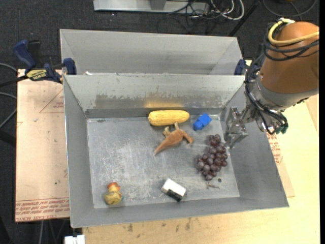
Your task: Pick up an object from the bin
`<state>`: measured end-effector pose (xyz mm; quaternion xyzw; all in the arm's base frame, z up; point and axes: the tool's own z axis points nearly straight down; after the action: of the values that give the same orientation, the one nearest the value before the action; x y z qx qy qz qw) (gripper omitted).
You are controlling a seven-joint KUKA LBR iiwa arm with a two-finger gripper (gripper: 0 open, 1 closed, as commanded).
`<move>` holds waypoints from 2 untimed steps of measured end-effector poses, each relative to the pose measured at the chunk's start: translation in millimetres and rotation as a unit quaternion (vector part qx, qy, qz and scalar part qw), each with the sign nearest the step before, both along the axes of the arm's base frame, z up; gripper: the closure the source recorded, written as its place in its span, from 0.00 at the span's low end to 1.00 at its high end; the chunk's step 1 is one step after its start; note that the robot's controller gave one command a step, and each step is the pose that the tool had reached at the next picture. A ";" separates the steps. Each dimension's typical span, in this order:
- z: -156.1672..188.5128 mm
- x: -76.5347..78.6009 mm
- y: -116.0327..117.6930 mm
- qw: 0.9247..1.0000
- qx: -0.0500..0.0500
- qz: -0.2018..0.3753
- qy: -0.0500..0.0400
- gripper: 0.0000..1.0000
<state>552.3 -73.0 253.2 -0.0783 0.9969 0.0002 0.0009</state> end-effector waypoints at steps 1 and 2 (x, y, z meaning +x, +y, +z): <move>-18.1 -4.1 -6.0 0.999 0.002 0.043 0.007 1.00; -98.8 -6.3 0.3 0.991 0.001 0.135 0.004 0.00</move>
Offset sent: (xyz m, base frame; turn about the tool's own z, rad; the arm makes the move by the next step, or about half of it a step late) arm -0.0048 -0.0008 -0.0938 -0.2726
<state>546.1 -72.7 154.4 -0.2122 0.9772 0.0020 -0.0032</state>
